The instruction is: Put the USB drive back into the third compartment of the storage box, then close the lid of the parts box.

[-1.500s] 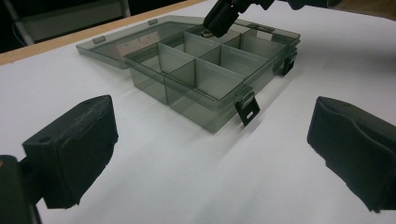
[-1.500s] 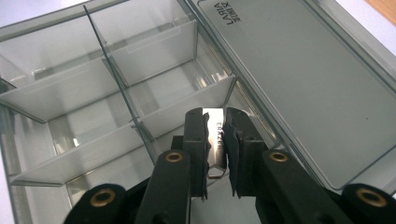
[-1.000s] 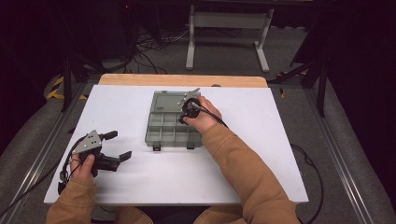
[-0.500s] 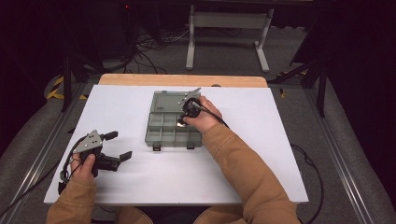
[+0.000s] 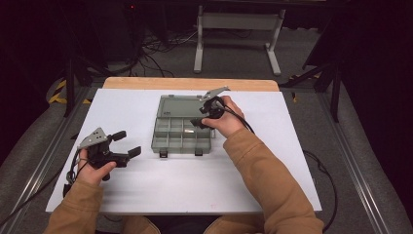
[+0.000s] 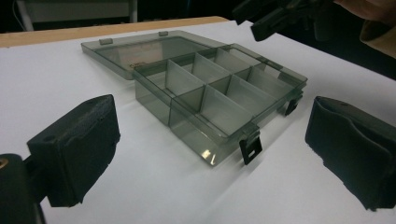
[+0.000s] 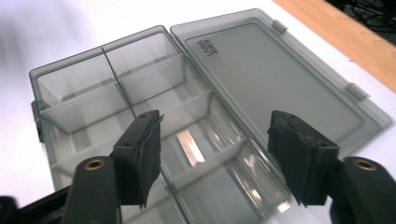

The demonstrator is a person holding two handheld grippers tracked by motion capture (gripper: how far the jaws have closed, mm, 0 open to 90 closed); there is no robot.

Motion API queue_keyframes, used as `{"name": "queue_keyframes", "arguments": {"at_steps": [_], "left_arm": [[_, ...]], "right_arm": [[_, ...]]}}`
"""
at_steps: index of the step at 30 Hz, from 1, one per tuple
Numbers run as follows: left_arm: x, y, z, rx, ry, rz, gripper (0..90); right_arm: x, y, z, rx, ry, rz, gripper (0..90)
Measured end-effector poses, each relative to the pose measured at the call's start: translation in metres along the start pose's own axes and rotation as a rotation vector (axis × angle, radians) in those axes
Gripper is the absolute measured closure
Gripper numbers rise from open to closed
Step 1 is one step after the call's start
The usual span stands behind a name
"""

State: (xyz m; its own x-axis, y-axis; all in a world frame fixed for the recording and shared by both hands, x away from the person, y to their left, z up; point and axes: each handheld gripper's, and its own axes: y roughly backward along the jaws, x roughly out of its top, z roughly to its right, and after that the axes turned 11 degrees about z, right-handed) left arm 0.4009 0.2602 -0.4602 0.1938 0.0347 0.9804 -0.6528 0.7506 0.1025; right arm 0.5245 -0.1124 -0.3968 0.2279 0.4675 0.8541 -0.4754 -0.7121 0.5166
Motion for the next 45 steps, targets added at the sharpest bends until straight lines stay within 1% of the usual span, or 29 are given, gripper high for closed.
{"name": "queue_keyframes", "arguments": {"at_steps": [1,2,4,8,10,11,13,14,15,17,19,20,22,23,25,29,30,31,32,33,34,37,38,39,40,41,42,44,45], "left_arm": [[0.003,-0.001,-0.001,-0.001,-0.004,-0.005,3.5],[0.006,-0.003,-0.002,-0.003,-0.004,-0.018,5.1],[0.014,-0.006,-0.004,0.001,-0.028,-0.049,5.9],[0.027,-0.013,-0.008,0.018,-0.068,-0.096,12.0],[0.036,-0.019,-0.013,0.035,-0.077,-0.121,15.2],[0.038,-0.021,-0.015,0.038,-0.082,-0.123,16.6],[0.043,-0.025,-0.019,0.035,-0.083,-0.134,22.3],[0.043,-0.025,-0.019,0.035,-0.083,-0.134,26.6],[0.045,-0.028,-0.022,0.037,-0.081,-0.148,26.6],[0.048,-0.033,-0.027,0.045,-0.098,-0.169,30.9],[0.05,-0.038,-0.031,0.044,-0.098,-0.186,37.0],[0.051,-0.041,-0.033,0.044,-0.094,-0.198,38.6],[0.052,-0.046,-0.037,0.047,-0.104,-0.214,41.4],[0.054,-0.051,-0.04,0.04,-0.101,-0.229,46.0],[0.055,-0.054,-0.042,0.038,-0.107,-0.239,47.7],[0.06,-0.063,-0.046,0.025,-0.129,-0.278,64.5],[0.061,-0.065,-0.048,0.019,-0.134,-0.285,70.4],[0.062,-0.067,-0.049,0.016,-0.123,-0.292,81.3],[0.062,-0.067,-0.049,0.016,-0.123,-0.292,85.4],[0.064,-0.069,-0.052,0.019,-0.128,-0.298,85.4],[0.064,-0.071,-0.053,0.017,-0.122,-0.3,89.8],[0.065,-0.078,-0.06,0.025,-0.112,-0.315,89.9],[0.065,-0.079,-0.062,0.032,-0.12,-0.317,89.9],[0.065,-0.081,-0.064,0.033,-0.11,-0.323,89.9],[0.065,-0.083,-0.067,0.044,-0.12,-0.321,89.9],[0.064,-0.085,-0.068,0.033,-0.084,-0.327,89.9],[0.064,-0.087,-0.071,0.043,-0.093,-0.317,89.9],[0.062,-0.091,-0.074,0.046,-0.081,-0.325,89.9],[0.062,-0.093,-0.077,0.051,-0.091,-0.33,89.9]], "right_arm": [[0.0,0.003,0.001,-0.001,0.001,0.003,33.5],[-0.001,0.013,0.004,-0.009,-0.005,0.014,33.1],[-0.001,0.017,0.005,-0.011,-0.008,0.018,32.7],[-0.004,0.033,0.013,-0.03,-0.023,0.031,33.1],[-0.006,0.035,0.016,-0.039,-0.021,0.023,34.5],[-0.007,0.037,0.017,-0.044,-0.023,0.019,35.6],[-0.009,0.038,0.02,-0.044,-0.026,0.016,38.2],[-0.009,0.038,0.02,-0.044,-0.026,0.016,38.2],[-0.01,0.039,0.021,-0.045,-0.031,0.013,40.6],[-0.011,0.042,0.023,-0.046,-0.026,0.006,45.0],[-0.012,0.044,0.026,-0.046,-0.02,0.005,48.9],[-0.013,0.045,0.027,-0.044,-0.022,0.004,50.0],[-0.013,0.046,0.029,-0.044,-0.024,0.005,51.9],[-0.015,0.047,0.032,-0.047,-0.021,0.003,55.2],[-0.015,0.048,0.033,-0.047,-0.026,-0.002,56.8],[-0.017,0.048,0.038,-0.053,-0.027,-0.023,74.0],[-0.017,0.047,0.039,-0.054,-0.027,-0.025,78.7],[-0.017,0.046,0.041,-0.052,-0.03,-0.025,86.6],[-0.017,0.046,0.041,-0.052,-0.03,-0.025,86.6],[-0.017,0.046,0.041,-0.054,-0.031,-0.024,89.5],[-0.017,0.044,0.043,-0.06,-0.035,-0.024,90.0],[-0.018,0.042,0.044,-0.064,-0.037,-0.026,90.0],[-0.019,0.041,0.045,-0.066,-0.037,-0.028,90.0],[-0.019,0.04,0.046,-0.068,-0.036,-0.029,90.0],[-0.02,0.038,0.047,-0.072,-0.041,-0.032,90.0],[-0.021,0.037,0.049,-0.075,-0.043,-0.034,90.0],[-0.022,0.036,0.05,-0.077,-0.047,-0.034,90.0],[-0.024,0.034,0.053,-0.082,-0.055,-0.039,90.0],[-0.025,0.033,0.054,-0.085,-0.055,-0.039,90.0]]}}
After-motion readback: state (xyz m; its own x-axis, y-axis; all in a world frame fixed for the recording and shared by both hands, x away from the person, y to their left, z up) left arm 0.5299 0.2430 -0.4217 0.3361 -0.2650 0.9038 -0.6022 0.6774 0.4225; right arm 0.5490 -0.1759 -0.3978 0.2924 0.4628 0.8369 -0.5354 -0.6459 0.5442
